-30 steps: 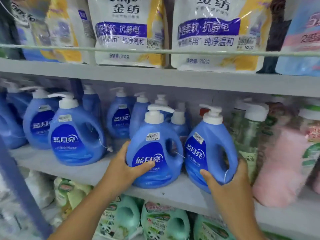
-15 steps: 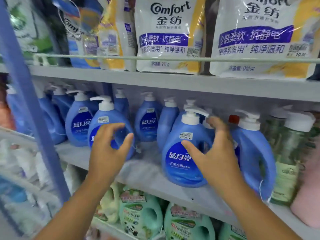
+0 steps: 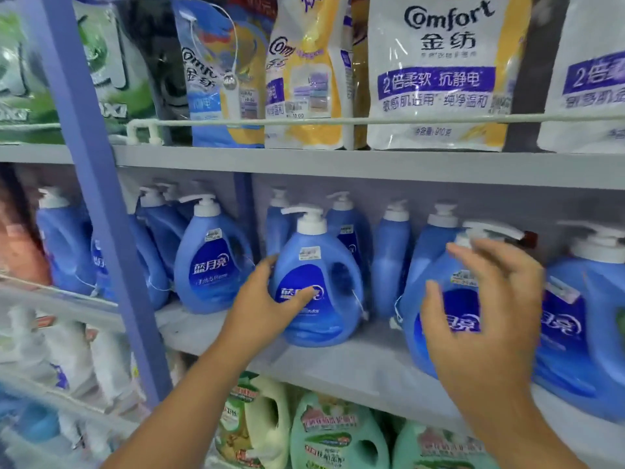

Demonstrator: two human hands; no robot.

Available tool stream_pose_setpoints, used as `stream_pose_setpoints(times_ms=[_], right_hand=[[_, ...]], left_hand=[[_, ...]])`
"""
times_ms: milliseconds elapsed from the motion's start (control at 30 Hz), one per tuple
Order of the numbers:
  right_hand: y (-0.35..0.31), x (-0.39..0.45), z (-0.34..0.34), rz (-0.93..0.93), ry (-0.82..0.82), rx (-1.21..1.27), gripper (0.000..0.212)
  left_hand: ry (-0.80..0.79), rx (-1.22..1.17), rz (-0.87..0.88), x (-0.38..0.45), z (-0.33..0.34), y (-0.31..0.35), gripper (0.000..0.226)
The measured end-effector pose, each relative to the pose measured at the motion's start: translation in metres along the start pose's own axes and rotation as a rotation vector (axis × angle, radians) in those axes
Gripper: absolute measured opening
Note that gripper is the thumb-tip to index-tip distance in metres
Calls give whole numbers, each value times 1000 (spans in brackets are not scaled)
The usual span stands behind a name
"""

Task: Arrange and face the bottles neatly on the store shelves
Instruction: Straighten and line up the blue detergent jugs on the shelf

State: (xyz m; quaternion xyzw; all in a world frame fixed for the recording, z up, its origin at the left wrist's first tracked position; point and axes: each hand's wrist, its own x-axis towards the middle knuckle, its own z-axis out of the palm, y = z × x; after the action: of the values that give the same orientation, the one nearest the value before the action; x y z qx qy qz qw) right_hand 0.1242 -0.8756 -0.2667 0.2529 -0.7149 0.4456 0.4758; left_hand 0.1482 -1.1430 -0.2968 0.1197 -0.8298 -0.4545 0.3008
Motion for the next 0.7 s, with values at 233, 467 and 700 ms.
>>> stream_pose_setpoints(times_ms=[233, 467, 700], right_hand=[[-41, 42, 131, 432, -443, 84, 85], [-35, 54, 165, 506, -299, -279, 93], [-94, 46, 226, 53, -335, -162, 42]], left_hand=[[362, 149, 484, 50, -66, -31, 25], [316, 97, -65, 92, -99, -70, 78], [213, 50, -22, 97, -101, -79, 67]])
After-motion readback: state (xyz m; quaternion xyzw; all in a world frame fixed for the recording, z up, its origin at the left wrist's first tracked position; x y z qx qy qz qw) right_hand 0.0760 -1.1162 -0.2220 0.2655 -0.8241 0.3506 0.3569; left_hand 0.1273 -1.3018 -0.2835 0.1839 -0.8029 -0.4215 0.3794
